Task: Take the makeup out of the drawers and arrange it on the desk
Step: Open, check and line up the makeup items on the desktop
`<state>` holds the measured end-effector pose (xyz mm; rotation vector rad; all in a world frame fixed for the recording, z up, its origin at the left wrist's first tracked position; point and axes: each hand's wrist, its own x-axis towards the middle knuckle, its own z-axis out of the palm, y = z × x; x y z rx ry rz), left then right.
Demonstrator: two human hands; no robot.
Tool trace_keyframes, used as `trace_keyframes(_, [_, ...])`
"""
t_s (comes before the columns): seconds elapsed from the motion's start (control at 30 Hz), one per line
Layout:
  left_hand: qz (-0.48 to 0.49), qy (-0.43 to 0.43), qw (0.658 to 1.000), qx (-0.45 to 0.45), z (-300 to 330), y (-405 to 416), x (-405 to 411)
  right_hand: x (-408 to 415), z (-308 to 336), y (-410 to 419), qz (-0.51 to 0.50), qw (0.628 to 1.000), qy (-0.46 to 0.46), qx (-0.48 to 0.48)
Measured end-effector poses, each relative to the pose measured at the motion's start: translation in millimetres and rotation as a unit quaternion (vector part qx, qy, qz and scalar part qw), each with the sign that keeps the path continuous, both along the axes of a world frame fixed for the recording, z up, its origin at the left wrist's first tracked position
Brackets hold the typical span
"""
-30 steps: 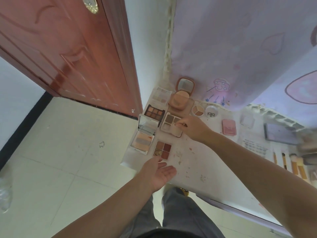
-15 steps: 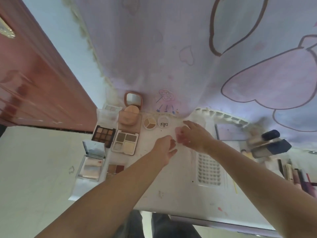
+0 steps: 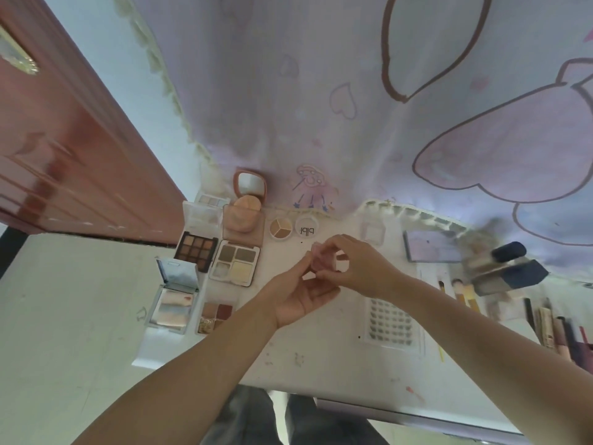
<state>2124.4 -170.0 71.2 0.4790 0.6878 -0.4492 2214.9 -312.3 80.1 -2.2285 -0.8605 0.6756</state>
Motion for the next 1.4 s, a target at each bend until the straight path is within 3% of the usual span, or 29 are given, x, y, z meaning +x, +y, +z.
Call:
trace_keyframes(0.17, [-0.004,0.003,1.000,-0.001,6,21,-26,-10,17,11,-0.009,0.994,0.100,0.032])
trace_keyframes(0.33, [0.029,0.044,0.996,-0.068,5,39,-45,3,29,29,-0.028,0.968,0.247,0.033])
trace_keyframes(0.4, [0.032,0.055,0.995,-0.079,0,44,-50,11,27,38,-0.051,0.963,0.263,0.036])
trace_keyframes(0.53, [0.084,0.089,0.988,-0.093,-6,48,-48,24,17,61,-0.061,0.972,0.228,0.003])
trace_keyframes(0.7, [0.211,0.177,0.961,-0.005,-11,48,-31,36,1,89,-0.041,0.993,0.104,-0.022])
trace_keyframes(1.0, [0.275,0.230,0.932,0.045,2,40,-17,41,-8,115,0.059,0.995,0.015,-0.083])
trace_keyframes(1.13, [0.278,0.232,0.931,0.052,6,38,-15,37,-5,110,0.067,0.994,-0.009,-0.084])
trace_keyframes(1.3, [0.244,0.226,0.941,0.057,6,19,-16,52,7,58,-0.055,0.997,0.000,-0.053])
trace_keyframes(1.4, [0.178,0.204,0.961,0.057,5,-14,-5,72,10,2,-0.089,0.987,-0.044,-0.128])
